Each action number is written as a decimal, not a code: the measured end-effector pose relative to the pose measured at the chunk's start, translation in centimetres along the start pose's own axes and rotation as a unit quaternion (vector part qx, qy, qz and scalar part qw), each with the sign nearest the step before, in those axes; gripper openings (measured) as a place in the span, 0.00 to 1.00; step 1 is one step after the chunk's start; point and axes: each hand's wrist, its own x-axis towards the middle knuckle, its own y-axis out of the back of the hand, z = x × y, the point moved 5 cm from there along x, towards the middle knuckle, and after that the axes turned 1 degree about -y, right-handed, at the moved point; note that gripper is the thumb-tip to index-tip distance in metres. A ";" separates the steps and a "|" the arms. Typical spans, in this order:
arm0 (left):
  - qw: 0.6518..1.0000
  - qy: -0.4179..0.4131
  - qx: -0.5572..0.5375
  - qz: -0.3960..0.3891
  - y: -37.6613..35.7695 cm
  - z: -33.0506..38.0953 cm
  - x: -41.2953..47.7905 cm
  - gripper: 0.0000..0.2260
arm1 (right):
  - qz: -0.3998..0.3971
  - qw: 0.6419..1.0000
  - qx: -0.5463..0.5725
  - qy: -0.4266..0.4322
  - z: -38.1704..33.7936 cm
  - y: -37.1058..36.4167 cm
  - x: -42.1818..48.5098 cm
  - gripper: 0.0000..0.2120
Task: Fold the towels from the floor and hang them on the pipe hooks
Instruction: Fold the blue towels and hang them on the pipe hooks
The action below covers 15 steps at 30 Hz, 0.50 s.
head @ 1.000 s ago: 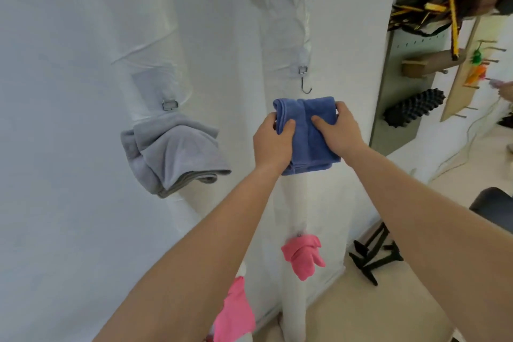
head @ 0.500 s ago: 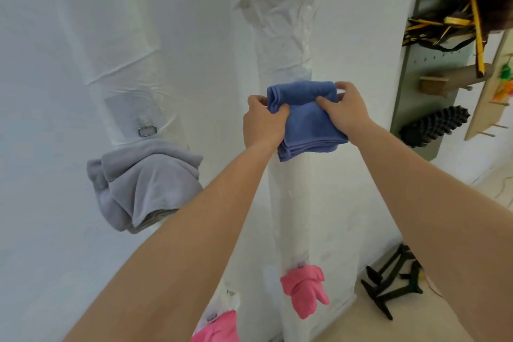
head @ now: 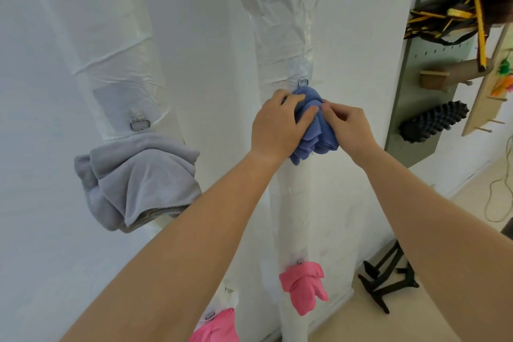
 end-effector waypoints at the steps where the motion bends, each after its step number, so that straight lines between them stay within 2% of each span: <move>1: 1.000 0.015 -0.020 -0.005 -0.2 -0.3 -0.3 0.16 | 0.001 1.000 0.007 -0.001 0.3 -0.2 -0.2 0.13; 6: 0.997 0.052 -0.060 0.013 -0.7 -0.4 -1.7 0.16 | -0.008 1.000 0.009 0.004 0.6 -0.9 -0.8 0.17; 12: 0.993 0.052 -0.100 0.017 -1.1 -0.3 -2.4 0.23 | -0.093 0.995 -0.030 0.019 0.0 -0.1 -0.4 0.21; 15: 0.996 0.020 -0.083 0.023 -1.5 -0.8 -2.8 0.23 | -0.057 0.997 -0.046 0.035 0.5 -0.5 -0.5 0.22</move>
